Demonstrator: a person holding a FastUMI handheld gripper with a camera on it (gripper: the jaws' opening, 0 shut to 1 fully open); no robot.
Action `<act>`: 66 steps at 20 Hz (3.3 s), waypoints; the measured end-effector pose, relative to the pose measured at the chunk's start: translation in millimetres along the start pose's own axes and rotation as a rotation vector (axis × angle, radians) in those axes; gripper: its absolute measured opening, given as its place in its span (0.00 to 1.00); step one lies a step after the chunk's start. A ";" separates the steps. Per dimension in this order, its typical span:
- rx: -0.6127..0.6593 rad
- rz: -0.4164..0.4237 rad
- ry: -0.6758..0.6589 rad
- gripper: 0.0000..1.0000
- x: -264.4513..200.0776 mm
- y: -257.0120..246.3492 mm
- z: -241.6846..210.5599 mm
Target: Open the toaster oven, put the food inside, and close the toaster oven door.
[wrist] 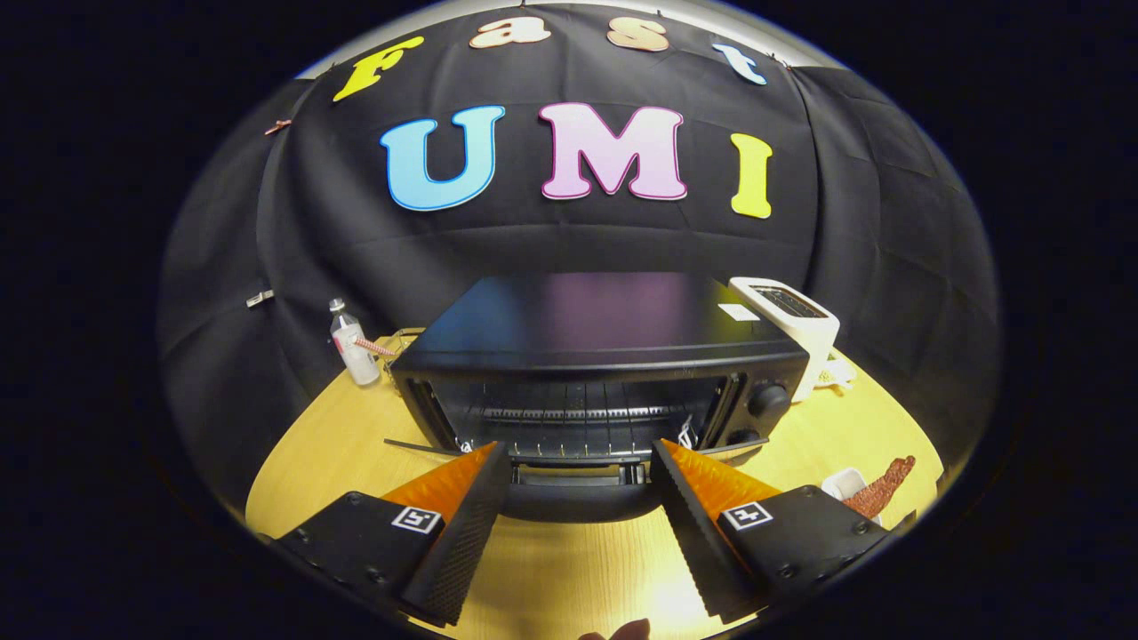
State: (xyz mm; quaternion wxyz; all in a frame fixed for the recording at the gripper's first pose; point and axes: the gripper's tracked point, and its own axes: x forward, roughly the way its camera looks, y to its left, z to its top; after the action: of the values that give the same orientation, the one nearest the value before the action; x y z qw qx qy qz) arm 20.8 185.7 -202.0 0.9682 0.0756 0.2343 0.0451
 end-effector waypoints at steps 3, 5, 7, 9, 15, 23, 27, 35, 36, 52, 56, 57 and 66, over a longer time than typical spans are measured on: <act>-0.014 -0.007 0.040 0.98 -9.3 -0.8 -21.4; -0.035 -0.011 0.075 0.98 -14.9 -1.2 -37.5; -0.049 -0.015 0.105 0.98 -19.3 -1.6 -53.3; -0.043 -0.015 0.153 0.98 -20.9 -3.3 -72.4; -0.028 -0.014 0.287 0.98 -16.5 -11.4 -106.7; -0.119 0.057 0.301 0.98 -27.3 -10.3 -117.3; -0.132 0.132 0.233 0.98 -45.8 -7.7 -93.8; -0.064 0.202 0.012 0.97 -86.5 -56.5 -2.8; -0.061 0.203 -0.021 0.97 -89.6 -68.6 10.0; -0.068 0.142 0.051 0.99 -96.0 -294.9 47.3; 0.024 0.200 0.256 0.99 -76.7 -319.3 1.4; 0.015 0.199 0.305 0.99 -69.8 -330.2 -11.6; 0.119 0.291 0.610 0.92 -29.4 -358.7 -87.5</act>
State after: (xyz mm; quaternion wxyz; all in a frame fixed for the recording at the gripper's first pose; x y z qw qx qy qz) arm -26.9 -160.2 -325.8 0.8309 0.1474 0.5019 0.1898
